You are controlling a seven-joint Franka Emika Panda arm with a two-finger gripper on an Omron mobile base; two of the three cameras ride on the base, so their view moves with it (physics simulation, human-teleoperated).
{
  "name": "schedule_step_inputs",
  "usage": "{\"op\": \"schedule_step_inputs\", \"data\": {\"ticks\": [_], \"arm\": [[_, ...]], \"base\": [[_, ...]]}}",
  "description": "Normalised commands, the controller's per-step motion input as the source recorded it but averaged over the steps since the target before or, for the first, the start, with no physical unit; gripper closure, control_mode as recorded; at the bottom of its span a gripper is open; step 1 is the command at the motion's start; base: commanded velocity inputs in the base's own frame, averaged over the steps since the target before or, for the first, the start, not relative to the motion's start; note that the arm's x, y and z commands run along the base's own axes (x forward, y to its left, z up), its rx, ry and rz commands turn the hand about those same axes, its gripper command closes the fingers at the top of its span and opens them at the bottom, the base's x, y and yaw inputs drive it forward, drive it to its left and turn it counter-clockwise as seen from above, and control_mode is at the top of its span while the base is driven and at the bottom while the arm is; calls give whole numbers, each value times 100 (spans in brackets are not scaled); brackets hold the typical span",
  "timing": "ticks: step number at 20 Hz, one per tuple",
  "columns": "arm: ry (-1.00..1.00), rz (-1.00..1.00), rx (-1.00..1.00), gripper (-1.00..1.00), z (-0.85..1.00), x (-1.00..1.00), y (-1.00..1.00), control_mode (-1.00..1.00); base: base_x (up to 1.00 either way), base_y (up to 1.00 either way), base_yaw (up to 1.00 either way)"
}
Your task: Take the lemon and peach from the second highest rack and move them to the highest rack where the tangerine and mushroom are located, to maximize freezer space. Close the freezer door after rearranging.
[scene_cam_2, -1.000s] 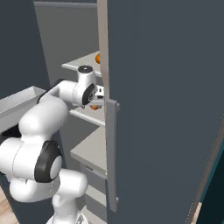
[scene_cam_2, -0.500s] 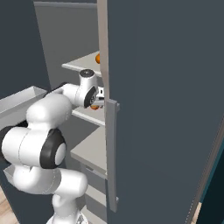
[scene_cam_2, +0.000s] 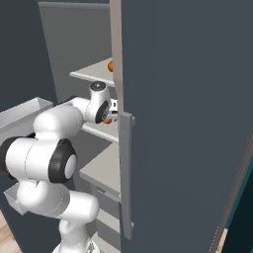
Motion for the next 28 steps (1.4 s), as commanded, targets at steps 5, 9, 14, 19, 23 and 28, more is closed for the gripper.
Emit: {"op": "schedule_step_inputs", "data": {"ticks": [5, 9, 14, 19, 23, 28], "arm": [[0, 0, 0, -100, 0, 24, 7, -100], [2, 0, 0, -100, -2, 25, 8, -100], [7, 0, 0, -100, -10, 26, 10, -100], [4, 0, 0, -100, -9, 30, 5, -100], [0, 0, 0, -100, -3, 29, 0, -100], [0, 0, 0, -100, -7, 19, 0, -100]], "base": [[0, 0, 0], [0, 0, 0], [0, 0, 0], [0, 0, 0], [0, 0, 0], [0, 0, 0]]}}
